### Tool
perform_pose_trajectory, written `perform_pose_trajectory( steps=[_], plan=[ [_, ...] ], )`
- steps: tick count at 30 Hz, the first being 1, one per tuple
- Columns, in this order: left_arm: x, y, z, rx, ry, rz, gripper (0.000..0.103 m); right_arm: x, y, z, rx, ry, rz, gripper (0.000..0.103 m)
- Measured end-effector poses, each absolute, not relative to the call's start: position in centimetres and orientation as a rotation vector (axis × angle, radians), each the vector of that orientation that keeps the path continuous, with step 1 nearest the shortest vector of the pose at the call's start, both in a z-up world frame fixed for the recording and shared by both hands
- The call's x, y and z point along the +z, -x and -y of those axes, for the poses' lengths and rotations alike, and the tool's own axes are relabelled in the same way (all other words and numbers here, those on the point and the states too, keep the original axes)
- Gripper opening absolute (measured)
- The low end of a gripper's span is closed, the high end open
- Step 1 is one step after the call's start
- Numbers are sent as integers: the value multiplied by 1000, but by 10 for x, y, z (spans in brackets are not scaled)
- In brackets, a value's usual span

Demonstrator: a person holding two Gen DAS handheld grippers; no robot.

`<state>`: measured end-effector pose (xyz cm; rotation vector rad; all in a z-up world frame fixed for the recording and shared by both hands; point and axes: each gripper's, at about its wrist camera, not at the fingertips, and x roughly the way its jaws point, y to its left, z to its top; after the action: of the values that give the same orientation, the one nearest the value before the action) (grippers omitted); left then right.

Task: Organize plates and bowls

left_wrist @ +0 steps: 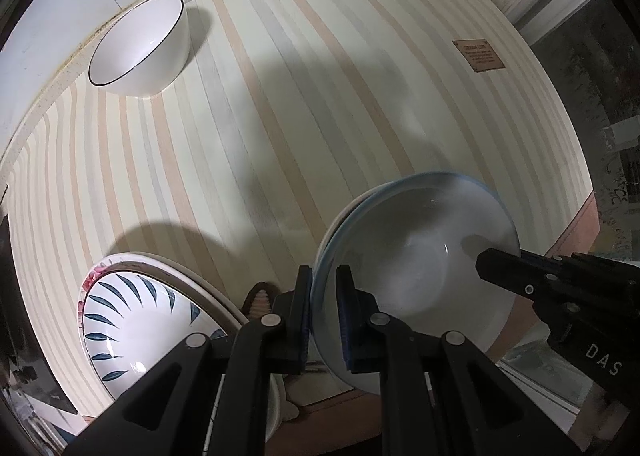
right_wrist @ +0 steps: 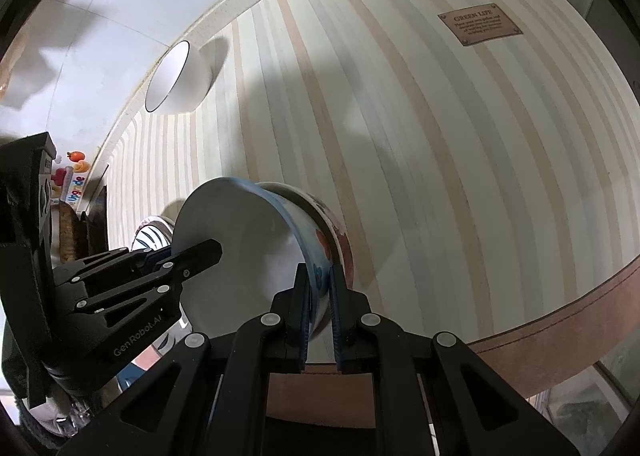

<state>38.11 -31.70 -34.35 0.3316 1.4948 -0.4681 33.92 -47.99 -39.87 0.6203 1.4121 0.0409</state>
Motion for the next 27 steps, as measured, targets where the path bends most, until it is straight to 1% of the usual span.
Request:
perform_pose_trajectory(
  steps=[4,9,15,21,27],
  plan=[
    [-347,-382,318,-465,-340,-1499,10,-399,-341,481,42,-617,-1416,11],
    [-352,-380,317,-462,-342,-1515,11,-398,-345,481,33,-610,-1424,14],
    [-351,-382,318,-463,-330,-1521,11,-399,-346,481,36,-618,-1429,15],
    [-332,-387,307,-476,-293,-1509,11,-396,-347,486,55,-633,-1433,15],
    [-293,-408,291,-468,-217,-1447,11,-368,-360,494,82,-641,-1390,15]
  ],
)
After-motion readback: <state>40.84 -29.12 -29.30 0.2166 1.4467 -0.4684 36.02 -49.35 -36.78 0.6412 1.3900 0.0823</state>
